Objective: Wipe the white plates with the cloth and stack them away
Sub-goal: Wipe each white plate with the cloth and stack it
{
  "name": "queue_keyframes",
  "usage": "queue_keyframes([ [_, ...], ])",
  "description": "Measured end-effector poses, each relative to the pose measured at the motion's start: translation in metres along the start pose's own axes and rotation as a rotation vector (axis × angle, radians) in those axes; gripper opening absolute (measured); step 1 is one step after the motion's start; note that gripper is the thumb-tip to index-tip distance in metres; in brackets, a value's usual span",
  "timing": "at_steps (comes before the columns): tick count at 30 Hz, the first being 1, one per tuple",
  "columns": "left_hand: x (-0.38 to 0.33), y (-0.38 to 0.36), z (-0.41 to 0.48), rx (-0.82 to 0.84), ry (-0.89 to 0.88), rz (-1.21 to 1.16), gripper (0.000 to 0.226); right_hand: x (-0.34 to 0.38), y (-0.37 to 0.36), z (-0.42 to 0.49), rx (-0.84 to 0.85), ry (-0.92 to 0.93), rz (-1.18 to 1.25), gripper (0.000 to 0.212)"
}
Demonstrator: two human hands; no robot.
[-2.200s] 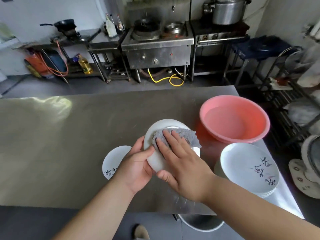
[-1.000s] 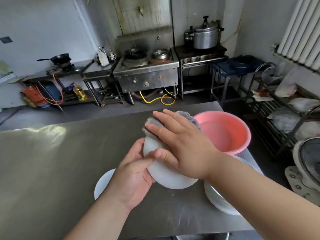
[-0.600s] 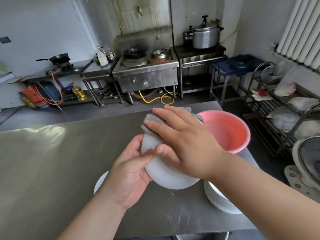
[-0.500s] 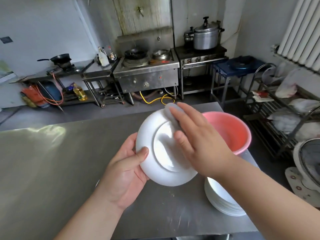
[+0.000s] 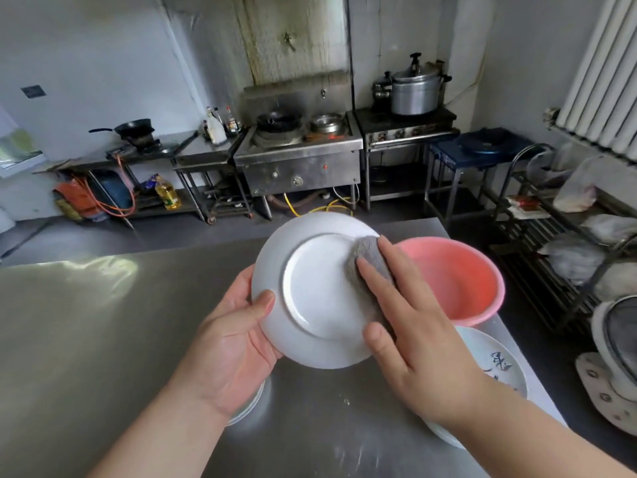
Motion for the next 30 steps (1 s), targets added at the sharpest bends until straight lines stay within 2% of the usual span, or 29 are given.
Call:
queue_keyframes([
  [4,0.01,0.004,-0.004,0.004,0.046,0.031,0.049,-0.004,0.003,0.03,0.089,0.033,0.023,0.06],
  [7,0.008,0.0,-0.007,0.042,0.037,0.041,0.047,-0.013,0.015,0.056,0.095,-0.043,0.077,0.06],
  [11,0.006,-0.002,-0.003,-0.005,-0.004,-0.022,0.053,0.0,0.004,0.011,-0.017,-0.051,0.05,0.066],
  [14,0.014,-0.003,-0.001,-0.039,0.006,-0.051,0.049,0.011,-0.009,-0.021,-0.039,-0.04,-0.011,0.076],
  [20,0.02,-0.009,-0.004,-0.029,0.025,-0.083,0.056,-0.008,0.023,0.045,0.066,-0.042,0.012,0.072],
  [23,0.017,-0.015,0.002,-0.07,0.003,-0.128,0.062,-0.001,0.017,0.03,-0.011,-0.037,-0.019,0.071],
  [27,0.026,-0.021,0.005,-0.142,0.017,-0.175,0.054,0.025,-0.014,-0.028,-0.128,-0.05,-0.043,0.079],
  [30,0.029,-0.022,0.005,-0.166,0.031,-0.207,0.051,0.021,-0.01,-0.015,-0.135,-0.061,-0.031,0.079],
])
Point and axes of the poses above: each hand's wrist, its own z-axis towards the middle knuckle, its own y-axis out of the back of the hand, x = y × z, the point moved 6 cm from there along z, towards the middle knuckle, and after that the axes turned 12 degrees about -x, right-handed, at the moved point
